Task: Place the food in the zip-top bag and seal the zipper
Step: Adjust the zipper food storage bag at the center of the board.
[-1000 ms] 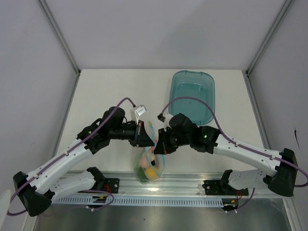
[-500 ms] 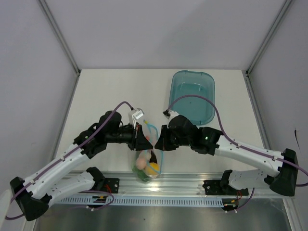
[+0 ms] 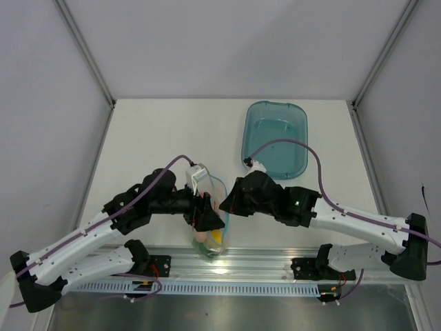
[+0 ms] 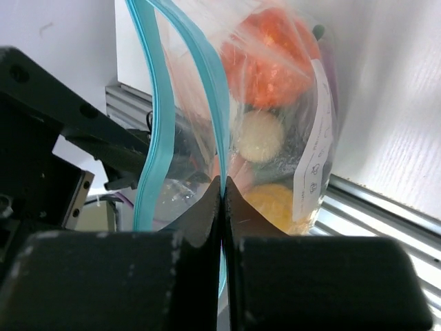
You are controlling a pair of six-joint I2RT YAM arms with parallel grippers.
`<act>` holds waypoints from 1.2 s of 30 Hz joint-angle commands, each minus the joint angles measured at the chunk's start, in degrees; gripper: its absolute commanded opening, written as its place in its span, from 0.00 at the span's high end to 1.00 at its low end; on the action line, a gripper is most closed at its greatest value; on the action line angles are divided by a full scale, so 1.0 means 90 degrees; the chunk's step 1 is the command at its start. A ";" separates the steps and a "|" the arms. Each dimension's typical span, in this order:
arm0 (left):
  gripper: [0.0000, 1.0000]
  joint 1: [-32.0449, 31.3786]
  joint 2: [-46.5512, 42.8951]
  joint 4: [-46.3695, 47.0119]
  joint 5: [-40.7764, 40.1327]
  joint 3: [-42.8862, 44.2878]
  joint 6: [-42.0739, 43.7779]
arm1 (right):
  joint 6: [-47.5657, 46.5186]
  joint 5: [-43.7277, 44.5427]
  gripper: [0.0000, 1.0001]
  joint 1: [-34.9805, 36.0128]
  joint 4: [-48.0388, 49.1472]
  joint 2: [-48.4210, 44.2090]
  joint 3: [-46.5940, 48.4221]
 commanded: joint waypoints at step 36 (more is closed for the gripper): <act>0.07 -0.2424 0.0712 -0.1512 -0.3897 0.1169 -0.0909 | 0.1427 0.1652 1.00 0.0797 -0.0545 0.0336 0.0882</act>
